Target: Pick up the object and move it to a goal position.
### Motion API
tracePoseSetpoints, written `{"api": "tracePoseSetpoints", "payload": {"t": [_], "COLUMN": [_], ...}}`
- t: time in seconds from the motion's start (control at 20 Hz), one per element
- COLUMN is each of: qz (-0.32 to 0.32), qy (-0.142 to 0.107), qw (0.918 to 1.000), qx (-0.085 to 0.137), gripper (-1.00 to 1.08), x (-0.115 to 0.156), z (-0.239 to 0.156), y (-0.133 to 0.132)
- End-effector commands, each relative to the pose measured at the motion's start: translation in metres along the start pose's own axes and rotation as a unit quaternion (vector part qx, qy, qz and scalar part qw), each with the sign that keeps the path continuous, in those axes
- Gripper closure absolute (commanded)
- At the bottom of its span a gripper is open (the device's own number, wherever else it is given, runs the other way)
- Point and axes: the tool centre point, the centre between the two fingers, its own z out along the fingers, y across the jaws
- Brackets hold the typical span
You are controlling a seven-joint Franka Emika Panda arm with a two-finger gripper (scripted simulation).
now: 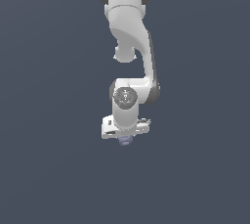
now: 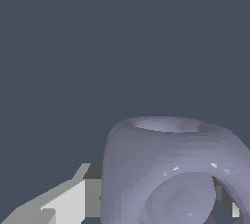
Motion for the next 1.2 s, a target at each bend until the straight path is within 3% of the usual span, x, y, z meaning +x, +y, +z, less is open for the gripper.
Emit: {"api": "tracePoseSetpoints", "payload": {"t": [0.0, 0.55, 1.15], "qz": [0.0, 0.0, 0.0], "qy": [0.0, 0.0, 0.0], "qw": [1.0, 1.0, 1.0], "qx": [0.0, 0.0, 0.0], "gripper": [1.08, 1.08, 1.08], "x": [-0.001, -0.029, -0.1], "z": [-0.001, -0.017, -0.058], "y": [0.0, 0.008, 0.026]}}
